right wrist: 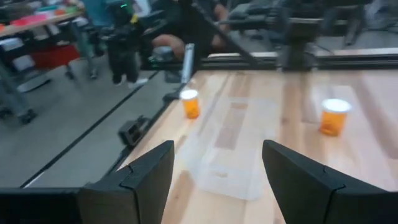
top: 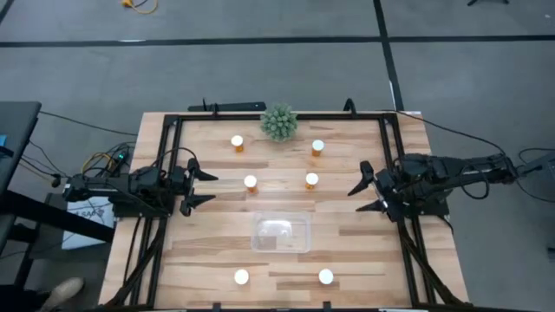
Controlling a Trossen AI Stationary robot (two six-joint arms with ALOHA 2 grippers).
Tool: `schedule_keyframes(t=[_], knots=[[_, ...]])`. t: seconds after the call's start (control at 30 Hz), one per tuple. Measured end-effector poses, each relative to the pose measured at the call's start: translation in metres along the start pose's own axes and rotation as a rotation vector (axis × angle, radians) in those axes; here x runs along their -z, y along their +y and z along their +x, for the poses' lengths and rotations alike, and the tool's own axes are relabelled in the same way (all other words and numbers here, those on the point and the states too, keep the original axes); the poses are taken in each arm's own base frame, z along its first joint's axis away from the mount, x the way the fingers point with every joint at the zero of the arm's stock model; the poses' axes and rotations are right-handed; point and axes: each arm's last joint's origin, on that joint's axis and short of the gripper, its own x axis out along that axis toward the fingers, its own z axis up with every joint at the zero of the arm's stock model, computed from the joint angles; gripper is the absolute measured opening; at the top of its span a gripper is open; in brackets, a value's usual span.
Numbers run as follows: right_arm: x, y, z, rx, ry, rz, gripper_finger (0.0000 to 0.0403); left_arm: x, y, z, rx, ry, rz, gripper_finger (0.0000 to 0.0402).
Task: Pick and place pill bottles into a basket
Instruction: Put the orange pill bottle into the transparent bin
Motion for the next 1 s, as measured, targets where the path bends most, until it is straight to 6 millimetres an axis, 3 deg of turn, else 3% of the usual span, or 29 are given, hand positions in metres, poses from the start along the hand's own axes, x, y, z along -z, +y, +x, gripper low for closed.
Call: schedule_keyframes(t=[0.13,0.37,0.7,1.0], knots=[[0.001,0.009,0.001,-0.076,0.014,-0.018,0.0240,0.000,0.000,0.000,0.000,0.000,0.002,0.0290],[0.018,0.021,0.007,-0.127,0.203,0.029,0.0240,0.000,0.000,0.000,0.000,0.000,0.001,0.0290],[0.019,0.047,0.010,-0.261,0.216,0.063,0.0240,0.000,0.000,0.000,0.000,-0.001,0.002,0.0290],[0.033,0.076,0.026,-0.185,0.301,-0.067,0.0240,0.000,0.000,0.000,0.000,0.000,0.001,0.0290]])
